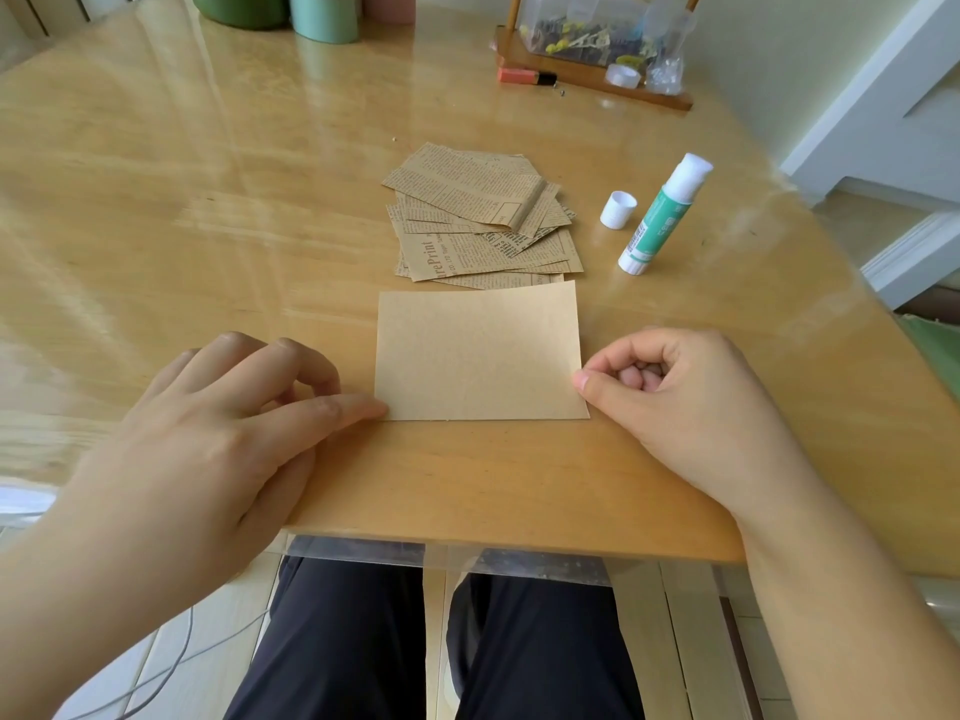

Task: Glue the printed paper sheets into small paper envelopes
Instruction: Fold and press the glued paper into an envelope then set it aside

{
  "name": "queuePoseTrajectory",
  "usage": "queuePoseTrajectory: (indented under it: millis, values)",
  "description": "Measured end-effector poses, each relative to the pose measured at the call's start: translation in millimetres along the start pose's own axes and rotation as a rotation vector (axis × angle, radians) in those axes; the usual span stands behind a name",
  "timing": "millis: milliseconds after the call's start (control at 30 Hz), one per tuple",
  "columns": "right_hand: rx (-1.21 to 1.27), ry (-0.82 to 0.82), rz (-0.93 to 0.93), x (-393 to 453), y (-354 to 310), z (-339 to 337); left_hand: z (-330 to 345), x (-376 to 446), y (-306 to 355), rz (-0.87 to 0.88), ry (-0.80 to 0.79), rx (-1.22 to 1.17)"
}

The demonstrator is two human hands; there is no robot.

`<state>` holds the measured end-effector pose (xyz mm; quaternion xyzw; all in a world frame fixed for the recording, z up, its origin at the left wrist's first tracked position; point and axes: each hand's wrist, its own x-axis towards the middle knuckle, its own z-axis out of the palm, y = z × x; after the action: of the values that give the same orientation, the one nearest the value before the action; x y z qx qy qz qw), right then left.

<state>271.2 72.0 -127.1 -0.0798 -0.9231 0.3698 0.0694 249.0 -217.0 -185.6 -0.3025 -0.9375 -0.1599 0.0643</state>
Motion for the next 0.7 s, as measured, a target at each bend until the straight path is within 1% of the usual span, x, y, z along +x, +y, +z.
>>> queuePoseTrajectory:
  millis: [167, 333, 433, 467, 567, 633, 700]
  values:
    - [-0.037, 0.014, -0.015, -2, -2, 0, -4, 1, 6, 0.058, 0.085, 0.018]
    - [-0.139, 0.075, -0.049, -3, -4, 4, -16, 3, 16, 0.187, 0.244, 0.051]
    - [-0.16, 0.146, -0.159, -8, -16, 8, -19, 4, 16, 0.221, 0.239, 0.054]
    - [-0.15, 0.147, -0.208, -9, -23, 12, -19, 4, 16, 0.218, 0.231, 0.051]
    - [-0.145, 0.051, -0.309, -13, -46, 33, -18, 3, 15, 0.2, 0.222, 0.045]
    - [-0.184, -0.037, -0.336, -14, -59, 51, -19, 2, 15, 0.194, 0.224, 0.046]
    - [-0.197, -0.087, -0.34, -16, -68, 63, -19, 2, 16, 0.184, 0.22, 0.054]
